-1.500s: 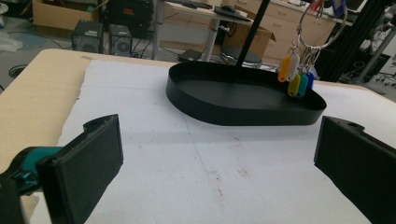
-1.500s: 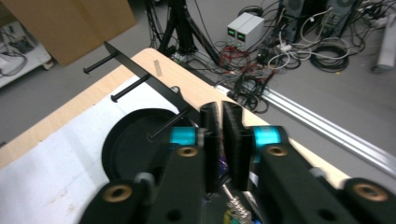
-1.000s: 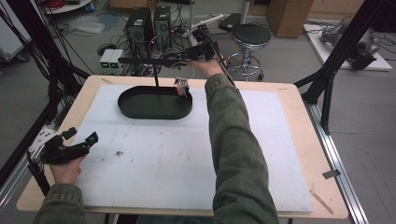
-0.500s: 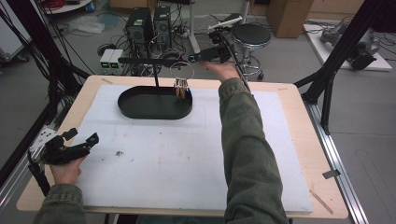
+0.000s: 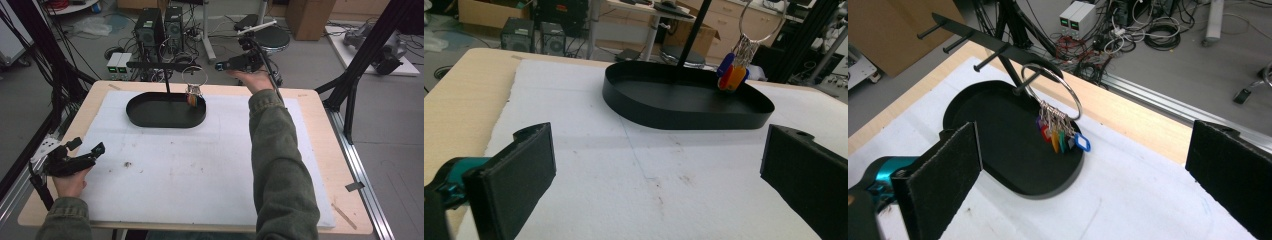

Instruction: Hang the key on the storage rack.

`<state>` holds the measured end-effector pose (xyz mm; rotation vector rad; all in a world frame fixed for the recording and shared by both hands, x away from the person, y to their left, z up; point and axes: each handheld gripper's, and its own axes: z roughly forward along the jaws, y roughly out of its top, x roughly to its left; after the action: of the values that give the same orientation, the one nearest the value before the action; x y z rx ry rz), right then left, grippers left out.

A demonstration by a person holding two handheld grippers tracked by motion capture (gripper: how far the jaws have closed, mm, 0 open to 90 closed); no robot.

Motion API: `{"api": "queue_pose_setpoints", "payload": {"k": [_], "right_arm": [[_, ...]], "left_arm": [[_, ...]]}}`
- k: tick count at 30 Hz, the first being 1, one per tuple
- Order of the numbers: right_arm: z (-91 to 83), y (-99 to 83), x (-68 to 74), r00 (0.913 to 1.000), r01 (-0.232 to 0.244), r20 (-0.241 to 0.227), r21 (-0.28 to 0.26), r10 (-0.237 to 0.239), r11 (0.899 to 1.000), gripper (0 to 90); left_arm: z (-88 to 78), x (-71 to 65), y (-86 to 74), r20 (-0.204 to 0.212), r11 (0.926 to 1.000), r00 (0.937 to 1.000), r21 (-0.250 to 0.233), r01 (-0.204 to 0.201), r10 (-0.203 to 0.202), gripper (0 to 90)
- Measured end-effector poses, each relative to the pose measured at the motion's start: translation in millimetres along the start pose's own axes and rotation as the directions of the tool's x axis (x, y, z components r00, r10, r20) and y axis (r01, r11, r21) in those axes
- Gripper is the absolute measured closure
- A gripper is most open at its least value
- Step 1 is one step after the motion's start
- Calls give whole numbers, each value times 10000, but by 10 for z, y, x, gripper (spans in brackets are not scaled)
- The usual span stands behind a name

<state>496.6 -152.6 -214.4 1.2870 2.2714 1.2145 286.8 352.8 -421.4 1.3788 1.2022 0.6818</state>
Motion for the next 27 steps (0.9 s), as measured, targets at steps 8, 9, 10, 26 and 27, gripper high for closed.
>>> {"api": "queue_pose_setpoints", "payload": {"k": [8,9,10,26,27], "right_arm": [[-257,-158,-130,9998,-88,189,-94,90,9999,5],[-278,-174,-140,9998,-118,167,-121,120,9999,5],[-308,-200,-157,9997,-111,208,-111,113,9999,5],[-541,-575,-352,9982,-563,190,-205,567,9982,5],[-543,-598,-352,9984,-535,200,-149,538,9985,5]], "left_arm": [[-4,-9,-3,-26,10000,10000,78,-55,55,17],[-4,-11,-3,-30,10000,10000,58,-43,43,17],[-7,-9,-2,-34,10000,10000,66,-50,50,17],[-20,-7,-1,-85,10000,10000,43,-27,27,17],[-20,-7,-2,-86,10000,10000,54,-30,30,17]]}}
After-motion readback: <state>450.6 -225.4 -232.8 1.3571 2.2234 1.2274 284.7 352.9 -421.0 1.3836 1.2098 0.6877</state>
